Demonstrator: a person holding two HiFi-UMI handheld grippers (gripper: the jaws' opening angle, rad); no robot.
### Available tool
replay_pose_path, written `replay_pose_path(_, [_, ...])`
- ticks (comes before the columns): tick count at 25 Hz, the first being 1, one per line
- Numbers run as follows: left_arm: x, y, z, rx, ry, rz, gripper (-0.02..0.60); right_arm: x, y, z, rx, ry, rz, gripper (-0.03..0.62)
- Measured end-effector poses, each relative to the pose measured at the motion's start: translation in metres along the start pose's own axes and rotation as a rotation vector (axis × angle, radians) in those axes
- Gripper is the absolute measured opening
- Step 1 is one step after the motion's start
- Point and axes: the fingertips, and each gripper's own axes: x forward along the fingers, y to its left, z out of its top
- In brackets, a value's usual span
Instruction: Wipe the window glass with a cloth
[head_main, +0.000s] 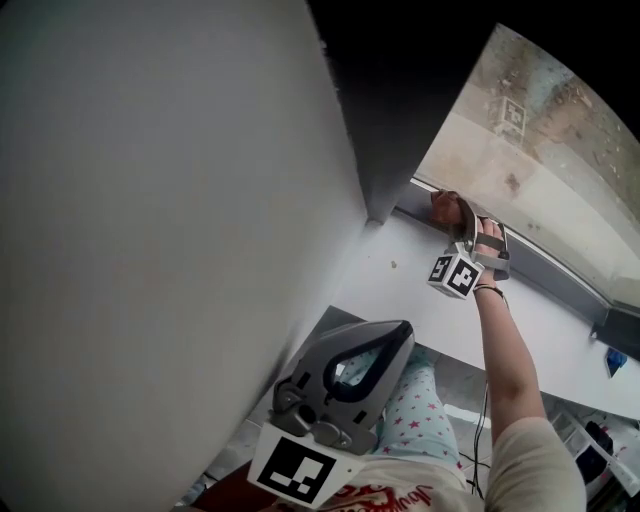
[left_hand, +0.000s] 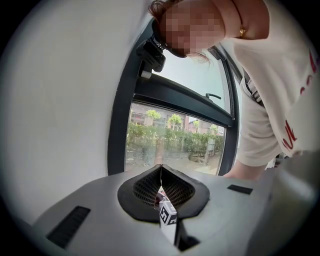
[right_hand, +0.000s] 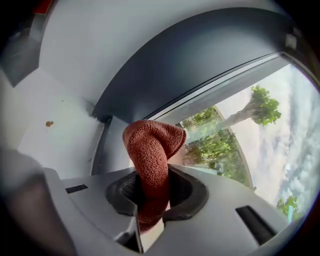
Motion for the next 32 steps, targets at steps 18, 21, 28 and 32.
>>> replay_pose_path(18, [-0.028,-0.045,0.065,0.066,-0.152,-0.083,0.021,-0.209,-0.340,0.174,0.190,-0.320,-0.597,0.089])
replay_pose_path(21, [-0.034,-0.042,0.070,0.065,-0.155,-0.070,0.021,-0.206,-0.347,0.177,0.160,-0.313,-0.606,0.089])
replay_pose_path(28, [-0.043,-0.031,0.054,0.024,-0.116,-0.020,0.021,-0.181,-0.321,0.191,0.048,-0.344,-0.596,0.087])
replay_pose_path(32, [-0.043,-0.030,0.040,0.014,-0.084,-0.020,0.021,-0.162,-0.294,0.187,0.044,-0.354,-0.565,0.087])
